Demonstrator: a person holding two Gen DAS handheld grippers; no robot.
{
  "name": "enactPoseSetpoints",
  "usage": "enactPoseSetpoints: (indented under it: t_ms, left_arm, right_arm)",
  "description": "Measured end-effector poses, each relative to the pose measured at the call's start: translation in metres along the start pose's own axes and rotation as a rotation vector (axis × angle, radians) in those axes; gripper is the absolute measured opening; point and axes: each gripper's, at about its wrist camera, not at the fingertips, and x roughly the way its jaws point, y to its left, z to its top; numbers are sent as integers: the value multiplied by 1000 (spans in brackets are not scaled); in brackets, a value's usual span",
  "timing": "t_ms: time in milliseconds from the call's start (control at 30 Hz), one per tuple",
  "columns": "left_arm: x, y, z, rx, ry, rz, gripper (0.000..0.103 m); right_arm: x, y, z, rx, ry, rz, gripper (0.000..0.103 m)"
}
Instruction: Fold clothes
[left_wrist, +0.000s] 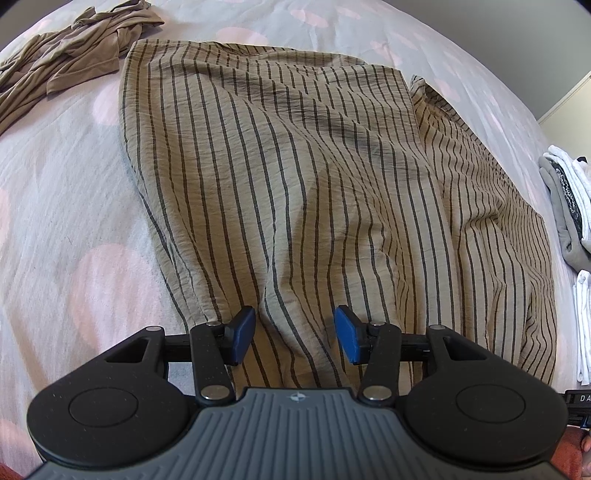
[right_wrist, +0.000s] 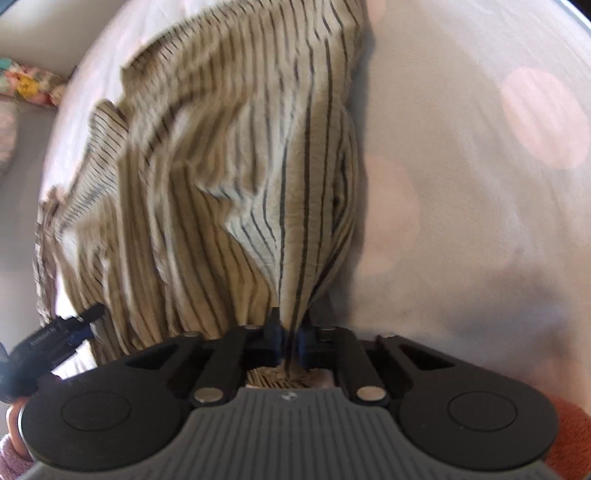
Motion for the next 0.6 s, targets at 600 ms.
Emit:
enactPoseSetpoints:
  t_ms: [600]
  left_arm:
    - [-38, 11, 13, 6, 21, -94, 46]
  right_arm:
    - [-31, 123, 7, -220, -163, 178, 5]
